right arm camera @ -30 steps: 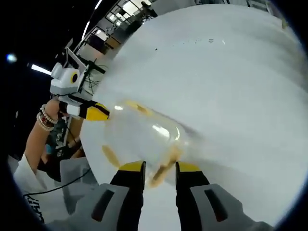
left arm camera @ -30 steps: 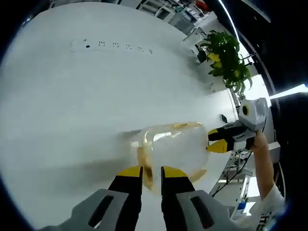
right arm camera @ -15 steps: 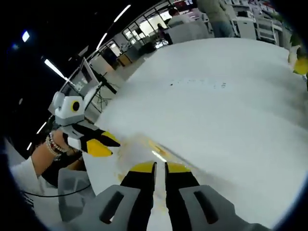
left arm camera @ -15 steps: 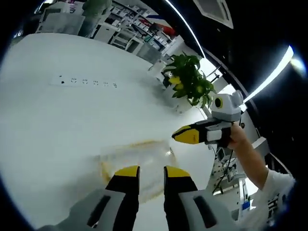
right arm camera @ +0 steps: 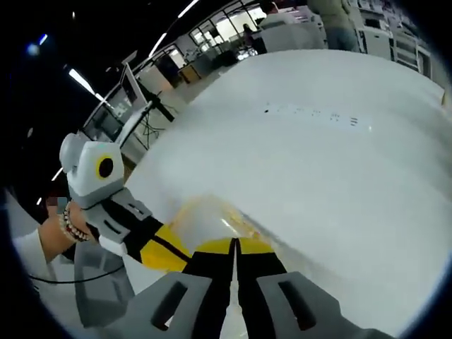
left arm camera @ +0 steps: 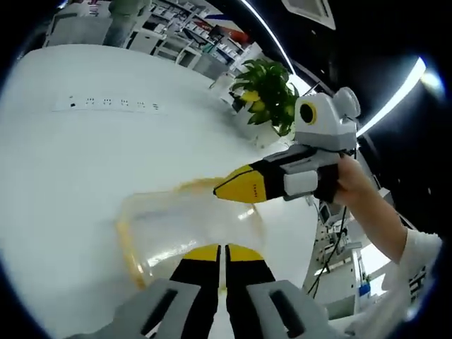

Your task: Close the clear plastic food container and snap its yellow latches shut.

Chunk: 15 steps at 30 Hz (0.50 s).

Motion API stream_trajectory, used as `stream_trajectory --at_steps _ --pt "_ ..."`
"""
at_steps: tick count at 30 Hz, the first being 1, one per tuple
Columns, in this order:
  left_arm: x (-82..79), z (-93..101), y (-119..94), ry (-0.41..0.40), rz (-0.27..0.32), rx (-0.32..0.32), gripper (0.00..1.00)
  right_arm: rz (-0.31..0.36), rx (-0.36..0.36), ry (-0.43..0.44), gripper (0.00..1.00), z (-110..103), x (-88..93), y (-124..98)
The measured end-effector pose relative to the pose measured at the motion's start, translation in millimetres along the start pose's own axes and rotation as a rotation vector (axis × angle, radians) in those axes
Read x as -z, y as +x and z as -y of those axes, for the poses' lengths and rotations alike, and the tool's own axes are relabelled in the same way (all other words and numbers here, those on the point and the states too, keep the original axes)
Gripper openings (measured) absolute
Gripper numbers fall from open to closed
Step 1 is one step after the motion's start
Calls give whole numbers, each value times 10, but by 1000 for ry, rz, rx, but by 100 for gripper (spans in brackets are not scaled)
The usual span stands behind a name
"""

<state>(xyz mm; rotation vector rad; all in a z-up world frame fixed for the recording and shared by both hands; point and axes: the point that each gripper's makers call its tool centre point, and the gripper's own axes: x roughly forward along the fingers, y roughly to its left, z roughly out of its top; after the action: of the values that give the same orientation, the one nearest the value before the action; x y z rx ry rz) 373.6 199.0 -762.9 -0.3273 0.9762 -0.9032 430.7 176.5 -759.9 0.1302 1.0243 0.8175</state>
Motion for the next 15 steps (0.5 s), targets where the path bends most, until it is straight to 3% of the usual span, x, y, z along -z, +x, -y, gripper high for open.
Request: stream_trajectory --at_steps 9,15 --pt "182 61 -55 4 -36 36 0 11 35 25 0 132 -19 22" --pt "328 173 -98 20 -54 69 0 24 19 46 0 93 10 6"
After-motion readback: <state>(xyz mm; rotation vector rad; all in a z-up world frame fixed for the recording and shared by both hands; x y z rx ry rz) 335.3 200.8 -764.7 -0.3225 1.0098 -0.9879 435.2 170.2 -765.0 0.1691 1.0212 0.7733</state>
